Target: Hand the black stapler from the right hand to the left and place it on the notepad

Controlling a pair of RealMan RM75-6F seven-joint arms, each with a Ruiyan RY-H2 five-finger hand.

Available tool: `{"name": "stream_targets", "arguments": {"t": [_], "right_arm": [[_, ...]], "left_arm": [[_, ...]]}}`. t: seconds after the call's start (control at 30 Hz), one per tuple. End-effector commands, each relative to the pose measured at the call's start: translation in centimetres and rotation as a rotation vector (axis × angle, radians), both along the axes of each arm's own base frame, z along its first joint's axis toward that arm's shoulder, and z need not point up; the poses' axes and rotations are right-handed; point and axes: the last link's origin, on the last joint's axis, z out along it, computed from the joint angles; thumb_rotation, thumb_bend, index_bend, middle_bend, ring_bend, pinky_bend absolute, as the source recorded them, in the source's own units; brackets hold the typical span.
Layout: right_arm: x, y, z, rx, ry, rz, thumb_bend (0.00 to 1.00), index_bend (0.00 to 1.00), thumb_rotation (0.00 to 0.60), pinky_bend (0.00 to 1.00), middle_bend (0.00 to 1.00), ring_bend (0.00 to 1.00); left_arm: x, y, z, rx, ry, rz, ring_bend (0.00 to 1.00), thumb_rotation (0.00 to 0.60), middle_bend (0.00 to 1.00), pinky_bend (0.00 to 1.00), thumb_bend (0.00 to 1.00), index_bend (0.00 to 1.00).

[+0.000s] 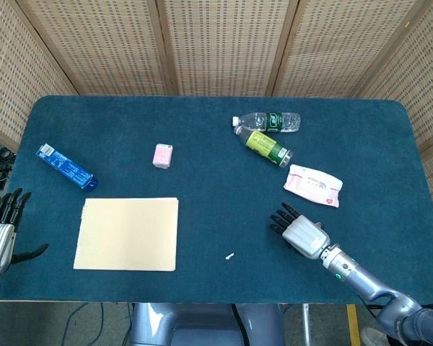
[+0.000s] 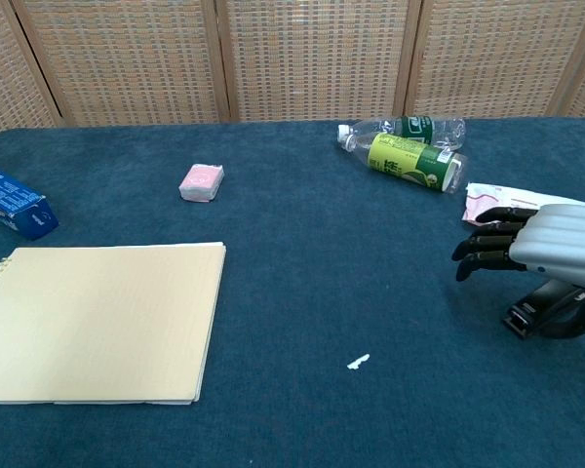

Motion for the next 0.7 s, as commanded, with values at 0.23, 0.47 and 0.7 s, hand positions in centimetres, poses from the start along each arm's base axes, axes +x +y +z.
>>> {"name": "stream_targets", "arguments": {"t": [0.23,0.47,0.7], "right_arm": [[-1.8,-0.3,-1.2,-0.012,0.035,0.006,0.61,0.56,0.600,0.29,0.51,0.42],[-1.1,-0.2,-0.5,-0.040,-0.027,0.081,0.64,0.66,0.600,0.37,0.61,0.53],[3.0,-0.5,1.2,-0.058,-0.071,0.260,0.64,0.66,0.600,0.37,0.61,0.53]], "left_arm": [[-0.1,0.0,0.0,-0.008,0.001,-0.001,0.00,0.600,0.00,0.00,0.00,0.00],[0.0,0.1,0.0,-0.007,-0.003,-0.001,0.00,0.600,0.00,0.00,0.00,0.00],[0.0,0.2,0.0,-0.013,-0.007,0.003,0.00,0.600,0.00,0.00,0.00,0.00]]}}
